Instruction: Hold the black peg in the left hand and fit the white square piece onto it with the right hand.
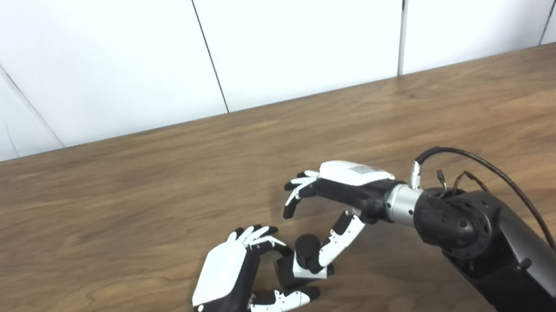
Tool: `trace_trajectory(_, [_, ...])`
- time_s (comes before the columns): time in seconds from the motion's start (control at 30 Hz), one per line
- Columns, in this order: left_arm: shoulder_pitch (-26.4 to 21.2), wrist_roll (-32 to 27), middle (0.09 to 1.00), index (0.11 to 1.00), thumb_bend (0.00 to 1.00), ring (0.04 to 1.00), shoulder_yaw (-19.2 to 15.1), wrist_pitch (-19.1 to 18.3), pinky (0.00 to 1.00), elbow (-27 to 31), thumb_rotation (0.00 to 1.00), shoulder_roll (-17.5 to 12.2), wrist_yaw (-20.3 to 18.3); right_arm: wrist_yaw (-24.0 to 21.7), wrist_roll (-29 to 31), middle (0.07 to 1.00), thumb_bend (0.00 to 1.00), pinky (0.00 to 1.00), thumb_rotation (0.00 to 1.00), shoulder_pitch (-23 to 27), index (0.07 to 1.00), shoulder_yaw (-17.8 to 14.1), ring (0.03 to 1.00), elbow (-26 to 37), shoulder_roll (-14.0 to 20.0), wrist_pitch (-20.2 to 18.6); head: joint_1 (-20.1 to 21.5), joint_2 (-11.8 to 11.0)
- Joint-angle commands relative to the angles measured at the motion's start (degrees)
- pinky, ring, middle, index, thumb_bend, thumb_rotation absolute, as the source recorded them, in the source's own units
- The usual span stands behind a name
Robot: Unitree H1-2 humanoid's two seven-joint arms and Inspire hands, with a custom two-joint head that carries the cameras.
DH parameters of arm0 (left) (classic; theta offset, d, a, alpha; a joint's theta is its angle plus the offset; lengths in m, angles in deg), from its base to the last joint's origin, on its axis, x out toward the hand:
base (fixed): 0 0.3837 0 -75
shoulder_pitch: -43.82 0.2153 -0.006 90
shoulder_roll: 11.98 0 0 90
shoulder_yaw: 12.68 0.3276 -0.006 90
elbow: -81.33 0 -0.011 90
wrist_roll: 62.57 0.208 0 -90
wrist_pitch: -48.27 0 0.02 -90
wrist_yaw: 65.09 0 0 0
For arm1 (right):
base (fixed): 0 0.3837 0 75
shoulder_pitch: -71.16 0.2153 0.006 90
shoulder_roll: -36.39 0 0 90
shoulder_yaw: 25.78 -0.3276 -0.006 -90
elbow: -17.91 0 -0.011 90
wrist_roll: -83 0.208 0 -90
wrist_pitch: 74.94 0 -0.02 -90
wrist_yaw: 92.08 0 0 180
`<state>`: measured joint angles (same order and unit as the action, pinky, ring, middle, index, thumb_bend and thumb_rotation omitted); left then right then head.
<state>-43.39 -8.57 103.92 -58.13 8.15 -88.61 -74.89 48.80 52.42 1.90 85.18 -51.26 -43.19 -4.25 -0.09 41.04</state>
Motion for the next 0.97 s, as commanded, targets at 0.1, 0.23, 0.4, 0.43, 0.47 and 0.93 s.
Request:
trace_trajectory(0.1, [-0.33, -0.91, 0.899, 0.833, 0.93, 0.947, -1.28, -0.52, 1.0, 2.82, 0.51, -0.11, -1.02, 2.18, 0.18, 0.941, 0.95, 0.94, 0.37, 1.85, 0.734, -1.41, 1.0, -0.04, 0.04, 1.35, -0.32, -0.06])
trace_trajectory(0.23, [-0.6, -1.11, 0.897, 0.814, 0.93, 0.951, -2.01, -0.95, 1.0, 4.14, 0.48, 0.16, -1.77, 2.35, 0.11, 0.945, 0.94, 0.93, 0.37, 2.19, 0.74, -1.41, 1.0, -0.38, 0.21, 1.55, -0.39, -0.17])
trace_trajectory(0.4, [-0.92, 0.19, 0.896, 0.81, 0.93, 0.948, -2.27, -2.29, 1.0, 6.24, 0.49, 0.56, -3.57, 2.52, 0.25, 0.944, 0.94, 0.92, 0.38, 2.23, 0.742, -1.57, 1.0, -0.49, 0.52, 1.78, -0.55, -0.2])
trace_trajectory(0.43, [-1.02, 0.63, 0.895, 0.809, 0.93, 0.945, -2.18, -2.49, 1.0, 6.54, 0.5, 0.47, -3.85, 2.53, 0.28, 0.944, 0.94, 0.92, 0.38, 2.22, 0.742, -1.6, 1.0, -0.51, 0.56, 1.81, -0.55, -0.2])
trace_trajectory(0.47, [-1.1, 1.15, 0.894, 0.808, 0.93, 0.942, -2.11, -2.68, 1.0, 6.91, 0.5, 0.41, -4.09, 2.56, 0.31, 0.945, 0.94, 0.92, 0.38, 2.19, 0.743, -1.64, 1.0, -0.57, 0.63, 1.91, -0.55, -0.2])
trace_trajectory(0.93, [-2.38, -1.55, 0.876, 0.798, 0.95, 0.926, -5.79, -1.6, 0.97, 7.96, 0.48, -0.56, -4.03, 3.1, 1.07, 0.933, 0.97, 0.88, 0.35, 2.46, 0.743, -3.94, 0.995, -0.75, 0.71, 1.22, -0.62, -0.36])
